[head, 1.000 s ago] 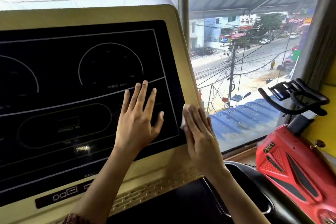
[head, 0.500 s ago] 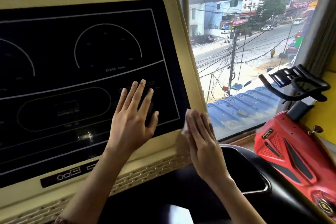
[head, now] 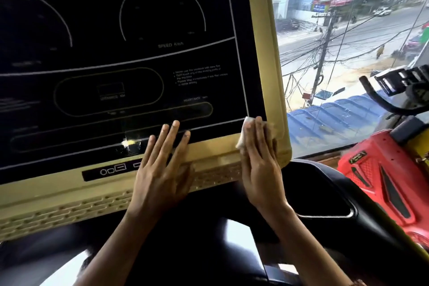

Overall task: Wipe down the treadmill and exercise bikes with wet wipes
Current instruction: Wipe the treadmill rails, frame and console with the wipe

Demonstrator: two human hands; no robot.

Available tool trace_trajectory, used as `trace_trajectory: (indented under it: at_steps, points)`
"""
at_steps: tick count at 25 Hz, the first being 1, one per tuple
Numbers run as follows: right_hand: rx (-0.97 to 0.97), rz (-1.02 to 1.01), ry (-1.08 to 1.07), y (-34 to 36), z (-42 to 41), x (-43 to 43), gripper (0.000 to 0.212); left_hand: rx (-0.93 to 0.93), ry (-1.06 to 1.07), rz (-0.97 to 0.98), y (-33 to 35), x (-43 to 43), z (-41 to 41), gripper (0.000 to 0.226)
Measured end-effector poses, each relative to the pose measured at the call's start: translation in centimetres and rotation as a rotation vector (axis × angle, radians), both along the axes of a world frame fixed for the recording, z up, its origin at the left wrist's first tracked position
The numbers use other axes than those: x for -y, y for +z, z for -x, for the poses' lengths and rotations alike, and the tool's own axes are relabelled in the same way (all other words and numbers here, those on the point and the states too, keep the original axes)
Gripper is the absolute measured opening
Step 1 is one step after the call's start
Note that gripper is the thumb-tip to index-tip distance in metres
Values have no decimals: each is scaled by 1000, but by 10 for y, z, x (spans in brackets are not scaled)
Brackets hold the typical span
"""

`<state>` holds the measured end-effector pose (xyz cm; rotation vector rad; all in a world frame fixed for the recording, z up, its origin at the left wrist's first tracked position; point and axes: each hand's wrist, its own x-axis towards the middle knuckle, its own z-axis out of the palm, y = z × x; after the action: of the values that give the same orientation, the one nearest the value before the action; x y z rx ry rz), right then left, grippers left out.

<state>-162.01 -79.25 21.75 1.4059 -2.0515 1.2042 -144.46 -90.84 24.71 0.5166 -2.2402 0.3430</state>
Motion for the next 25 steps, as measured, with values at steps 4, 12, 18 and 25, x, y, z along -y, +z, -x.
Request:
trace_trajectory:
  at_steps: [4,12,18,25]
  points:
    - [-401,-136,223,-10,-33,9,44,-10,-10,-19,-5,0,2,56]
    - [-402,-97,116,-21,0,-13,43,-19,-47,-57,-10,-4,0,56]
    - [-654,-167,203,-33,42,-26,53,-11,-43,-59,-16,-8,-2,58]
    - [-535,-172,213,-45,29,-34,59,-13,-52,-55,-17,-9,2,58]
